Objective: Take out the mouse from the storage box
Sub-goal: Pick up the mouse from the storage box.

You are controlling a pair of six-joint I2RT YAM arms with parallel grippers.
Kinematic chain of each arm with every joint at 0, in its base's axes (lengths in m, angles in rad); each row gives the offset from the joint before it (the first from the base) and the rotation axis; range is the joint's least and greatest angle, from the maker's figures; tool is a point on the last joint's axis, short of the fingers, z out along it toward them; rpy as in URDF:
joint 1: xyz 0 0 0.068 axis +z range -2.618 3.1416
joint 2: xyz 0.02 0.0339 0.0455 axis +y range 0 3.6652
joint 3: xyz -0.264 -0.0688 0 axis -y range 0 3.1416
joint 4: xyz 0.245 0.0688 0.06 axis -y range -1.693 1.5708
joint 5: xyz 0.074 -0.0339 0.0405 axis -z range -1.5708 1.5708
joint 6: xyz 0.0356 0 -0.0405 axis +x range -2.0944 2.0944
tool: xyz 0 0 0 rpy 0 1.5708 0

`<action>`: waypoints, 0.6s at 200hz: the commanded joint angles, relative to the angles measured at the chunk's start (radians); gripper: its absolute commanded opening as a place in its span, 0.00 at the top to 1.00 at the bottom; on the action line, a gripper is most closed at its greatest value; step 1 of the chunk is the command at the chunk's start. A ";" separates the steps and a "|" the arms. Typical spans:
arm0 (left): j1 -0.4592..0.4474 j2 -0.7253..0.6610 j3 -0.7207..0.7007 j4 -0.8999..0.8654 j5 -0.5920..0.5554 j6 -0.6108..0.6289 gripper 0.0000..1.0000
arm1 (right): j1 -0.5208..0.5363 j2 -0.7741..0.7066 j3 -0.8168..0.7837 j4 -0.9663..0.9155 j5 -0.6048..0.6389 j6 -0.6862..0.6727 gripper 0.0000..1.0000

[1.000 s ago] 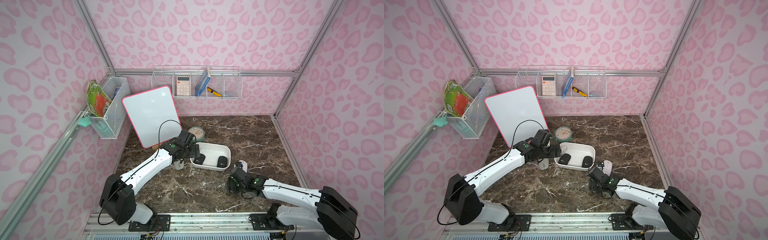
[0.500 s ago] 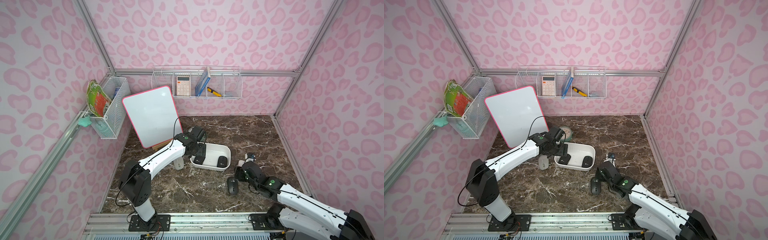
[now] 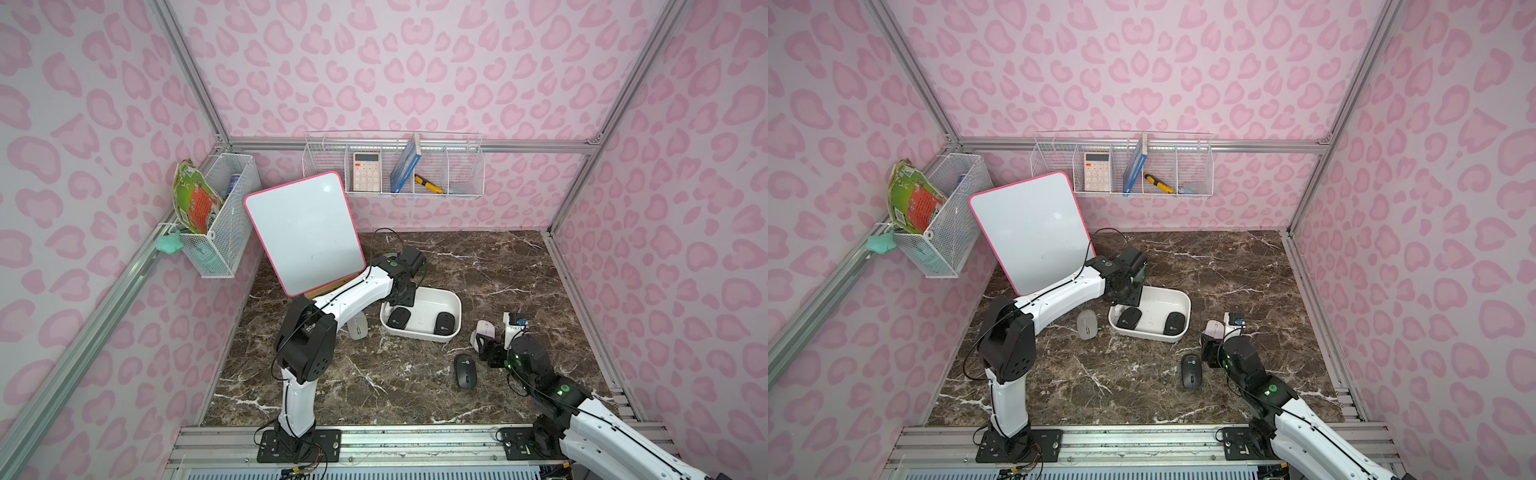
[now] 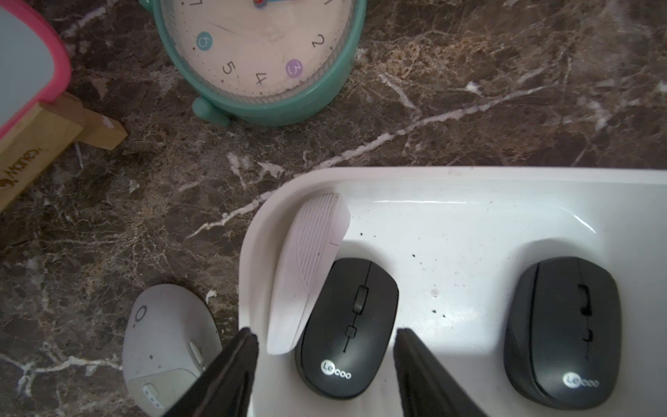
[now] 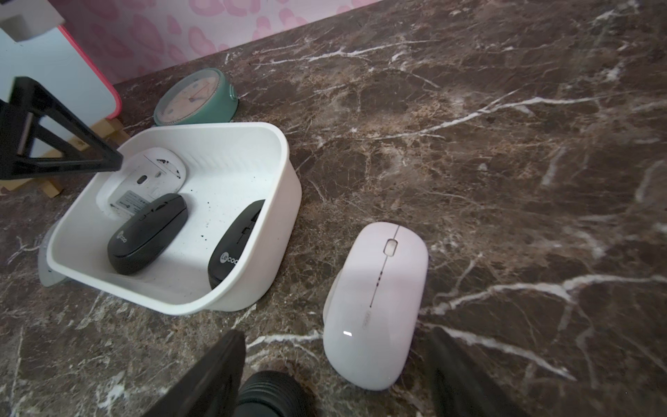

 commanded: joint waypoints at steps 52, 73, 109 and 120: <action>-0.001 0.108 0.086 -0.047 -0.063 0.030 0.33 | -0.001 0.009 -0.002 0.059 -0.024 -0.022 0.20; 0.001 0.130 0.092 -0.048 -0.062 0.030 0.30 | -0.001 0.001 -0.007 0.062 -0.025 -0.022 0.19; 0.000 0.149 0.090 -0.049 -0.023 0.029 0.32 | -0.001 -0.001 -0.009 0.065 -0.026 -0.026 0.19; -0.002 0.154 0.095 -0.056 -0.004 0.026 0.33 | -0.001 -0.002 -0.010 0.065 -0.024 -0.025 0.19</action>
